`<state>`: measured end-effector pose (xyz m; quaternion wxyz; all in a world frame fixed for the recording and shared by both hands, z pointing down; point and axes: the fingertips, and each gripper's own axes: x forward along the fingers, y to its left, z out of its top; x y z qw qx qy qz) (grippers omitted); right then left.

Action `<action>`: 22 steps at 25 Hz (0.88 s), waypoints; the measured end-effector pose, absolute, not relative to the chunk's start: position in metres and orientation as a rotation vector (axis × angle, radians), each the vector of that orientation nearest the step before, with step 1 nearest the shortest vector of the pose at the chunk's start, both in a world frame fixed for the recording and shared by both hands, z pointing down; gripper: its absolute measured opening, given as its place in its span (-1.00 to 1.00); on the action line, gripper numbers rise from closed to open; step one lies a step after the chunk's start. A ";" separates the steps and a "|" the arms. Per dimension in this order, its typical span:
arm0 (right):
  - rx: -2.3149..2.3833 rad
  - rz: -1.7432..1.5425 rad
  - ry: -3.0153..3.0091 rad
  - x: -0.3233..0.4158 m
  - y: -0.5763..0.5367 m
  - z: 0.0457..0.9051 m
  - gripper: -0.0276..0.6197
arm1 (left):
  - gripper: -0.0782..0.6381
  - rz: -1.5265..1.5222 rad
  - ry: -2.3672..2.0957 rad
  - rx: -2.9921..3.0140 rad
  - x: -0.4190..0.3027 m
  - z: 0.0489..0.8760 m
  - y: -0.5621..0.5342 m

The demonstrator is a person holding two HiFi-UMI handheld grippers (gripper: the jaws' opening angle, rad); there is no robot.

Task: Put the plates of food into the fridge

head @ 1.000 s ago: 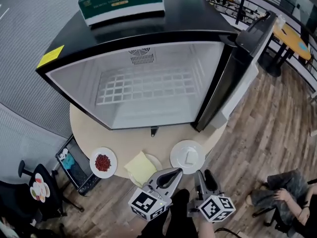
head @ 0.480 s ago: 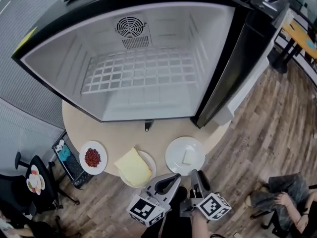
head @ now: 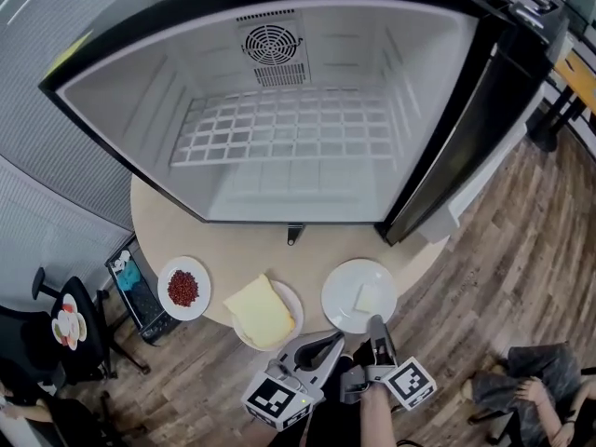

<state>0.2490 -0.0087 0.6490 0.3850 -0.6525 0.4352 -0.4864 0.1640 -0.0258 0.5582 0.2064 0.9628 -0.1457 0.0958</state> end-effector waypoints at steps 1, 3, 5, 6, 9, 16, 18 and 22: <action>-1.627 -1.228 1.102 0.250 -0.011 0.646 -0.82 | -0.77 0.268 -0.408 2.684 0.164 0.558 -0.026; -1.590 -1.215 1.102 0.250 -0.015 0.640 -0.85 | -0.77 0.263 -0.407 2.691 0.164 0.558 -0.026; -1.587 -1.220 1.105 0.250 -0.018 0.637 -0.86 | -0.77 0.258 -0.411 2.695 0.165 0.557 -0.028; -1.590 -1.227 1.102 0.249 -0.018 0.636 -0.86 | -0.77 0.254 -0.417 2.694 0.165 0.555 -0.030; -1.597 -1.252 1.081 0.248 -0.019 0.635 -0.86 | -0.77 0.238 -0.431 2.706 0.164 0.548 -0.036; -1.532 -1.270 1.082 0.242 -0.032 0.606 -0.86 | -0.77 0.205 -0.474 2.723 0.157 0.530 -0.050; -1.512 -1.272 1.093 0.240 -0.038 0.592 -0.86 | -0.77 0.200 -0.490 2.738 0.153 0.521 -0.055; -1.477 -1.272 1.104 0.237 -0.046 0.561 -0.86 | -0.77 0.189 -0.531 2.754 0.138 0.499 -0.066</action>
